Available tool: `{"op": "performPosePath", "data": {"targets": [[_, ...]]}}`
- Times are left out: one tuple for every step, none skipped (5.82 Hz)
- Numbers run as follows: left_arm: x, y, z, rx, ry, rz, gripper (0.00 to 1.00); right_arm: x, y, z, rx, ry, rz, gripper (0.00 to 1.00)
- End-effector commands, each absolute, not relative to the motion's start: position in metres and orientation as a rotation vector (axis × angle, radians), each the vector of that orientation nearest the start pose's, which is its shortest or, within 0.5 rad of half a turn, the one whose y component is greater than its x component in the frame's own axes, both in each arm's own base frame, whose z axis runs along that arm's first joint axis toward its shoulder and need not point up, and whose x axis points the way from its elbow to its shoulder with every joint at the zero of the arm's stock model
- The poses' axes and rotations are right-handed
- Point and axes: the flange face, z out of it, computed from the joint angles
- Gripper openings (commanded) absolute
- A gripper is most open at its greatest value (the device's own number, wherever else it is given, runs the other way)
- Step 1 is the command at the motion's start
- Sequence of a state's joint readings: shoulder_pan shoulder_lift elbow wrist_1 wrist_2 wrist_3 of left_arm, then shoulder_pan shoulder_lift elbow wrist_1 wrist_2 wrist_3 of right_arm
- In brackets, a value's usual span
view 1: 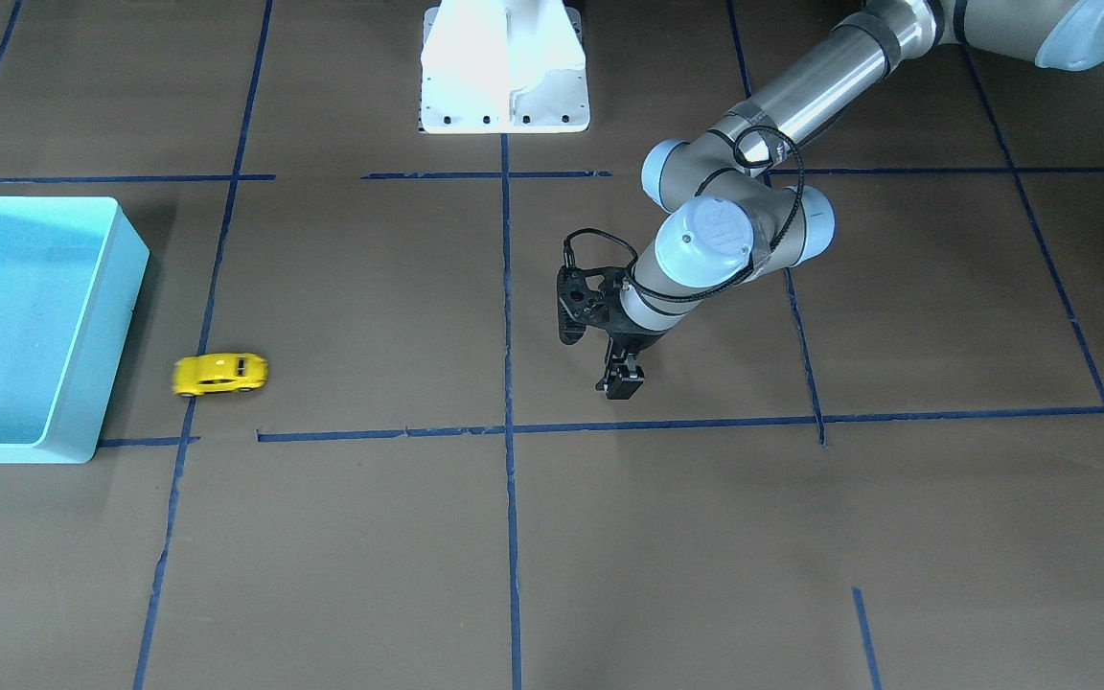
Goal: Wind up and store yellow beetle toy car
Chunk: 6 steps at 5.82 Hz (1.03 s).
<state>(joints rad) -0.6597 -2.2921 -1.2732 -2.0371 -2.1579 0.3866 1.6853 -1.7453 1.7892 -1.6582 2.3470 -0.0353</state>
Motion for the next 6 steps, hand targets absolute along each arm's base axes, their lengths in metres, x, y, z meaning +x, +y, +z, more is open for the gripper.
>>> {"op": "performPosePath", "data": {"targets": [[0.556, -0.532, 0.295, 0.764, 0.826, 1.432, 1.00, 0.110, -0.405, 0.639, 0.019, -0.777, 0.089, 1.00], [0.551, -0.532, 0.286, 0.780, 0.819, 1.429, 1.00, 0.110, -0.405, 0.639, 0.019, -0.777, 0.089, 1.00], [0.535, -0.547, 0.288, 0.771, 0.801, 1.402, 1.00, 0.110, -0.406, 0.638, 0.020, -0.777, 0.090, 1.00], [0.525, -0.552, 0.303, 0.705, 0.783, 1.382, 1.00, 0.110, -0.408, 0.636, 0.024, -0.777, 0.088, 1.00], [0.494, -0.574, 0.309, 0.627, 0.747, 1.326, 1.00, 0.110, -0.407, 0.637, 0.020, -0.777, 0.090, 1.00], [0.462, -0.590, 0.311, 0.540, 0.716, 1.266, 1.00, 0.111, -0.409, 0.637, 0.023, -0.775, 0.089, 1.00]]}}
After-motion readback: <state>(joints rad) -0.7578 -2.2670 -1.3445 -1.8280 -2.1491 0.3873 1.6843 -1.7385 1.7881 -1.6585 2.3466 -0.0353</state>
